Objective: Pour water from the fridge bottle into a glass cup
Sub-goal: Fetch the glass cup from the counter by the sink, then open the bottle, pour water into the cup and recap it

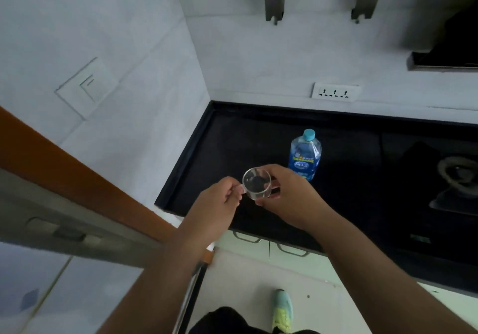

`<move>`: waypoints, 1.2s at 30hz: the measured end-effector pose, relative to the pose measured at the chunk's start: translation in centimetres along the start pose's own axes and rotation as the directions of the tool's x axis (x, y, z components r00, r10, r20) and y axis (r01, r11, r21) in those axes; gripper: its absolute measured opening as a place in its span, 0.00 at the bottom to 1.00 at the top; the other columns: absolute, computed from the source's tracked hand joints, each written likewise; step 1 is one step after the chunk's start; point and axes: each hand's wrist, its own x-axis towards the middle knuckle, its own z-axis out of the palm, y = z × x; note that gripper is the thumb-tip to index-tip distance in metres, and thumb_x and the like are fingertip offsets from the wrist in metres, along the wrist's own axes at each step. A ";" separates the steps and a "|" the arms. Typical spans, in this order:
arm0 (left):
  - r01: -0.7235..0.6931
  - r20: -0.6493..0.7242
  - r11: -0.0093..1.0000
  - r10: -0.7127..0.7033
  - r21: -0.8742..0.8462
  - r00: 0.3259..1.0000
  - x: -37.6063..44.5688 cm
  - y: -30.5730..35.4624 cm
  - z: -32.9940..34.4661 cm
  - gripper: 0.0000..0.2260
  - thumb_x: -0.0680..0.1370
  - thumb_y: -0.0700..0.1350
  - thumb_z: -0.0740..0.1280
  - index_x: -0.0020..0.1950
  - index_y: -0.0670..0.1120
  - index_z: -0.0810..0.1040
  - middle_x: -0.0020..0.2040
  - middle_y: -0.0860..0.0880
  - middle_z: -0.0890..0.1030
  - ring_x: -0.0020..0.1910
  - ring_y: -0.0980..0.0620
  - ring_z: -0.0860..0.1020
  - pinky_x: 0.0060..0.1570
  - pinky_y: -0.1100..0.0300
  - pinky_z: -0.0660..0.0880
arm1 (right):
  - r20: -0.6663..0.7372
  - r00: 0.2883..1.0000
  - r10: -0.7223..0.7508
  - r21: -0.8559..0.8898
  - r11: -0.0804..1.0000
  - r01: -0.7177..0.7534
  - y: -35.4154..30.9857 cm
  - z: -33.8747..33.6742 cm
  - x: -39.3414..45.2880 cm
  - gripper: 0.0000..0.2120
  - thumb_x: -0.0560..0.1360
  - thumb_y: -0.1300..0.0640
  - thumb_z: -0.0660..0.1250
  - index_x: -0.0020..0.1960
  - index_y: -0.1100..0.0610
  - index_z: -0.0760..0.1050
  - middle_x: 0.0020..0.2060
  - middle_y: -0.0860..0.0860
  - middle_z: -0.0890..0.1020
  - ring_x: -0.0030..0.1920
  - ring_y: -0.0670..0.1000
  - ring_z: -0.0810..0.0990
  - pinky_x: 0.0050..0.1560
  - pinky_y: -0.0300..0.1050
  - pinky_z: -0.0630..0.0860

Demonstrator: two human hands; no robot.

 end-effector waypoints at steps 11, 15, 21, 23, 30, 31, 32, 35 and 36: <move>-0.033 0.232 0.995 0.054 -0.092 0.971 11.3 -1.0 2.0 0.08 0.85 0.56 0.61 0.54 0.57 0.79 0.50 0.56 0.85 0.53 0.59 0.83 0.61 0.50 0.80 | -0.149 0.935 0.321 0.094 0.946 -0.310 3.1 0.2 4.6 0.35 0.74 0.58 0.75 0.76 0.46 0.66 0.66 0.45 0.78 0.63 0.45 0.78 0.57 0.41 0.77; -0.017 0.276 0.993 0.049 -0.116 0.960 14.5 -2.2 1.9 0.08 0.85 0.54 0.61 0.53 0.55 0.79 0.49 0.54 0.85 0.52 0.57 0.83 0.61 0.50 0.81 | -0.104 0.886 0.452 0.259 0.872 -0.415 2.9 0.8 6.0 0.31 0.74 0.62 0.72 0.75 0.50 0.69 0.65 0.45 0.79 0.64 0.43 0.78 0.51 0.36 0.76; 0.149 0.349 0.962 -0.062 -0.227 0.935 18.9 -4.0 3.0 0.07 0.84 0.49 0.64 0.56 0.51 0.81 0.51 0.50 0.85 0.52 0.53 0.84 0.61 0.51 0.81 | -0.060 0.786 0.615 0.491 0.704 -0.513 2.5 3.4 8.5 0.32 0.75 0.58 0.69 0.78 0.48 0.68 0.61 0.45 0.80 0.58 0.43 0.80 0.57 0.40 0.77; 0.309 0.367 0.887 -0.176 -0.343 0.913 19.9 -4.2 3.7 0.06 0.84 0.44 0.65 0.57 0.47 0.81 0.52 0.46 0.85 0.53 0.50 0.85 0.60 0.52 0.82 | -0.045 0.772 0.634 0.493 0.686 -0.535 2.3 3.8 9.0 0.33 0.76 0.57 0.68 0.80 0.48 0.65 0.63 0.44 0.78 0.57 0.42 0.79 0.51 0.37 0.75; 0.437 0.349 0.779 -0.297 -0.450 0.889 22.3 -4.2 5.2 0.07 0.80 0.39 0.71 0.56 0.47 0.83 0.52 0.45 0.86 0.53 0.48 0.86 0.59 0.49 0.83 | 0.032 0.770 0.637 0.497 0.658 -0.565 3.8 4.4 11.2 0.32 0.77 0.52 0.67 0.80 0.47 0.65 0.61 0.47 0.80 0.54 0.45 0.79 0.54 0.41 0.77; 0.458 0.369 0.763 -0.306 -0.456 0.878 22.8 -4.1 5.5 0.07 0.80 0.38 0.71 0.56 0.47 0.84 0.53 0.45 0.86 0.54 0.48 0.86 0.59 0.49 0.83 | 0.054 0.767 0.640 0.503 0.646 -0.574 4.4 4.5 11.7 0.30 0.76 0.52 0.66 0.78 0.47 0.67 0.57 0.47 0.81 0.52 0.45 0.80 0.54 0.43 0.78; 0.487 0.393 0.739 -0.321 -0.466 0.862 23.3 -4.0 5.8 0.08 0.80 0.38 0.70 0.57 0.47 0.84 0.53 0.44 0.86 0.54 0.48 0.86 0.60 0.50 0.83 | 0.073 0.761 0.645 0.521 0.626 -0.580 4.9 4.5 12.3 0.29 0.76 0.52 0.65 0.77 0.49 0.70 0.53 0.47 0.81 0.50 0.45 0.79 0.56 0.46 0.79; 0.607 0.443 0.605 -0.419 -0.515 0.793 24.9 -2.9 6.7 0.08 0.79 0.38 0.71 0.58 0.42 0.84 0.53 0.43 0.86 0.54 0.48 0.85 0.60 0.54 0.82 | 0.149 0.714 0.684 0.671 0.461 -0.581 5.9 4.4 13.6 0.14 0.80 0.59 0.64 0.64 0.55 0.78 0.54 0.54 0.82 0.55 0.51 0.82 0.65 0.51 0.79; 0.649 0.458 0.545 -0.460 -0.531 0.761 25.2 -2.5 6.9 0.09 0.79 0.39 0.72 0.59 0.40 0.83 0.54 0.42 0.86 0.56 0.48 0.84 0.61 0.55 0.81 | 0.186 0.683 0.707 0.742 0.354 -0.569 6.1 4.3 13.8 0.09 0.81 0.57 0.64 0.59 0.54 0.79 0.57 0.56 0.81 0.59 0.53 0.81 0.66 0.51 0.79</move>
